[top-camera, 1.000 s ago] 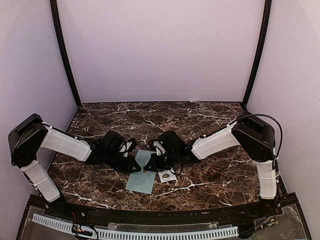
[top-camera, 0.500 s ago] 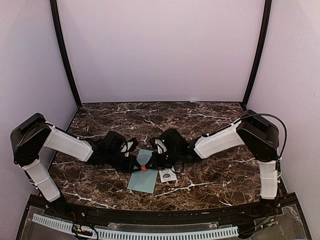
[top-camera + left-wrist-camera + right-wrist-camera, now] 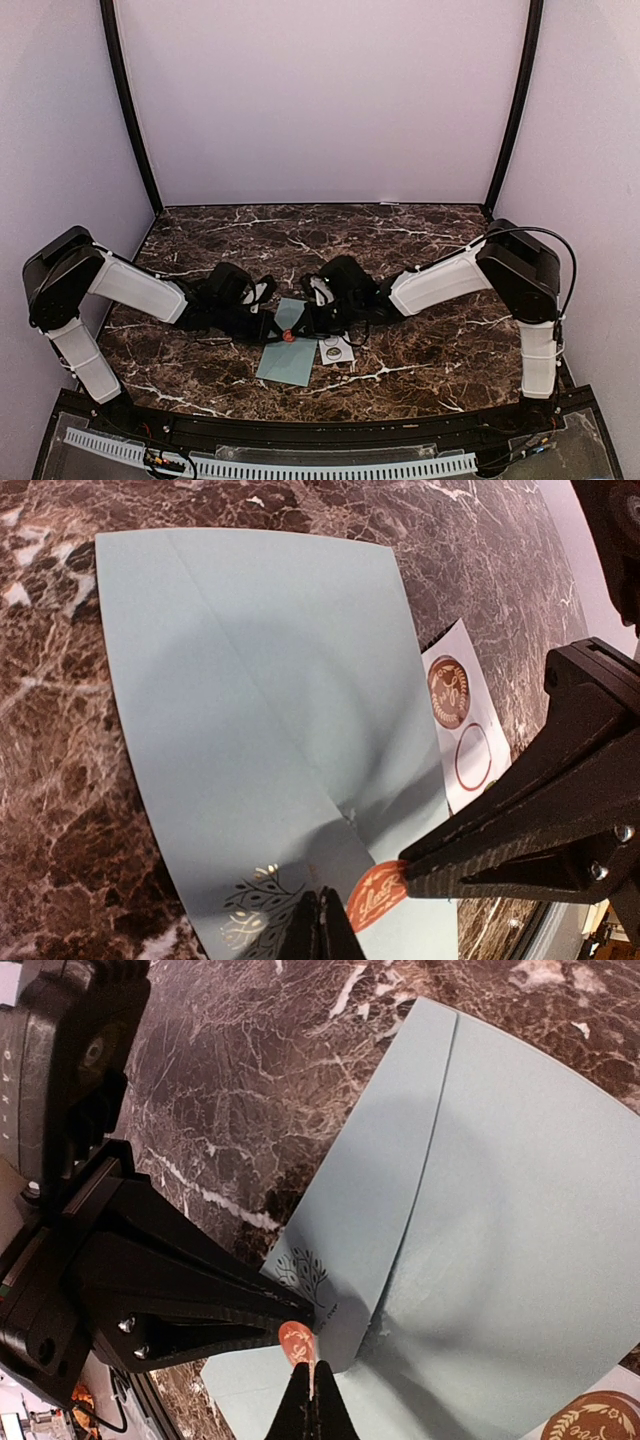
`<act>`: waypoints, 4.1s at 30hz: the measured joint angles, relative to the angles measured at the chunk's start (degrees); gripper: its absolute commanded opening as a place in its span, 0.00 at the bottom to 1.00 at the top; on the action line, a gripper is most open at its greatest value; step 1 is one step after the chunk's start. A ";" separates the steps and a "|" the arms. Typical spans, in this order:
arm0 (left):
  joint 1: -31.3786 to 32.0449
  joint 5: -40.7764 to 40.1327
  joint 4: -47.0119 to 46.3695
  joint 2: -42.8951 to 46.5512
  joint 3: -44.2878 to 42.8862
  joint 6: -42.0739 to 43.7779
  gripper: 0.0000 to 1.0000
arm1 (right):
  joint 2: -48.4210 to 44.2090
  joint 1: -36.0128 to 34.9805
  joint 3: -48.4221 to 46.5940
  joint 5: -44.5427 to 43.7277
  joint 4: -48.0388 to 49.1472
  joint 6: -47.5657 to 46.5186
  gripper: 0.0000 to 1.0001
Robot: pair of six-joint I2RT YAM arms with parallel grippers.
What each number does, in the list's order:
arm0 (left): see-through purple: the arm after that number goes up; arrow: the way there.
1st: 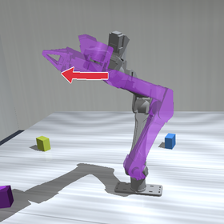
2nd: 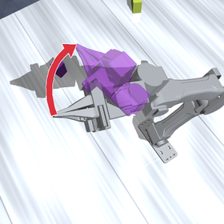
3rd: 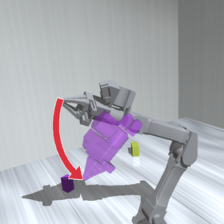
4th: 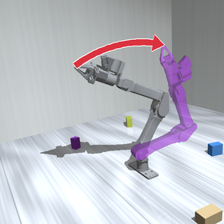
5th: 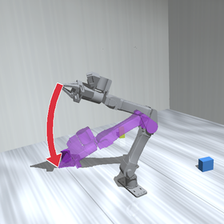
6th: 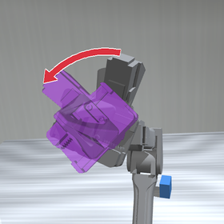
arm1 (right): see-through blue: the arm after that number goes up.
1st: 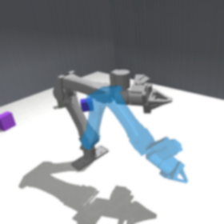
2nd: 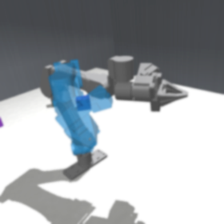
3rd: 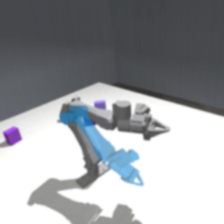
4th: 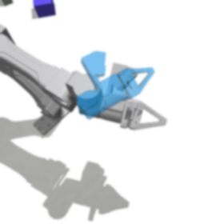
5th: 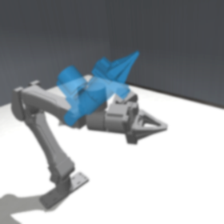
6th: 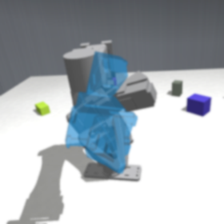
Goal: Place the letter into the envelope and seal it
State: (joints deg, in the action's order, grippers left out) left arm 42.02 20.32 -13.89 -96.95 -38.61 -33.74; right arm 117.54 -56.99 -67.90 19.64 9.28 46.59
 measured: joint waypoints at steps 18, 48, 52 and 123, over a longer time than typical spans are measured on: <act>0.00 0.13 0.00 0.00 0.00 -0.02 0.07 | 1.03 0.00 -1.18 -2.69 -3.48 -0.04 0.00; 0.44 1.62 -1.42 0.33 -0.37 -1.73 0.33 | 1.73 0.02 -1.86 -3.21 -4.59 -0.22 0.00; 0.42 0.94 -0.79 0.09 -0.63 -1.95 0.25 | 1.84 0.02 -2.08 -3.21 -4.59 -0.22 0.00; 0.96 -2.93 3.43 -6.60 -8.57 -0.39 0.04 | -1.49 -0.02 -1.66 -14.16 -8.31 -5.35 0.48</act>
State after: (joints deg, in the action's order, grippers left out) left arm 42.98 17.39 -10.46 -103.55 -47.18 -34.13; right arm 116.05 -57.01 -69.56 5.48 0.97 41.23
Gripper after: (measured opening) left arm 0.045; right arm 0.461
